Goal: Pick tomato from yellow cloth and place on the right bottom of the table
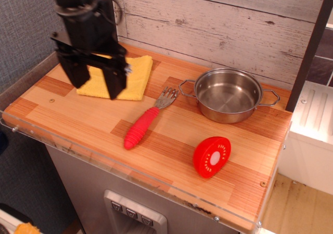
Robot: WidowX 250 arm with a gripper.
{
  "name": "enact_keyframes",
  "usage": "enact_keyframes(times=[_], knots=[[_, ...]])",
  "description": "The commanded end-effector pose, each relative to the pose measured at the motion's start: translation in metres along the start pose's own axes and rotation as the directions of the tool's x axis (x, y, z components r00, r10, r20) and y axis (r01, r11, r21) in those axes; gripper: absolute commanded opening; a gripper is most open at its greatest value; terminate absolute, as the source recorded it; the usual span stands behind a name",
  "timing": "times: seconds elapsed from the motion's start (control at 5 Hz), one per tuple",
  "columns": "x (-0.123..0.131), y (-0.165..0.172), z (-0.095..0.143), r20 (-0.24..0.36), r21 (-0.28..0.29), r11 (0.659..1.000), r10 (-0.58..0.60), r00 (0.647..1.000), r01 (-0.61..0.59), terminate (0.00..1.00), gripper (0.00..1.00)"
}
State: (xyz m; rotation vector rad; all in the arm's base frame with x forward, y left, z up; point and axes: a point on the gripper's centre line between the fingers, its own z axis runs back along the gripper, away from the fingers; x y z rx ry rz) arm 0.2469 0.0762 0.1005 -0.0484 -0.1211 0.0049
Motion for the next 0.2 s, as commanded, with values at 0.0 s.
enact_keyframes(times=[0.0], knots=[[-0.002, 0.0008, 0.0148, 0.027, 0.006, 1.0, -0.01, 1.0, 0.01, 1.0, 1.0]])
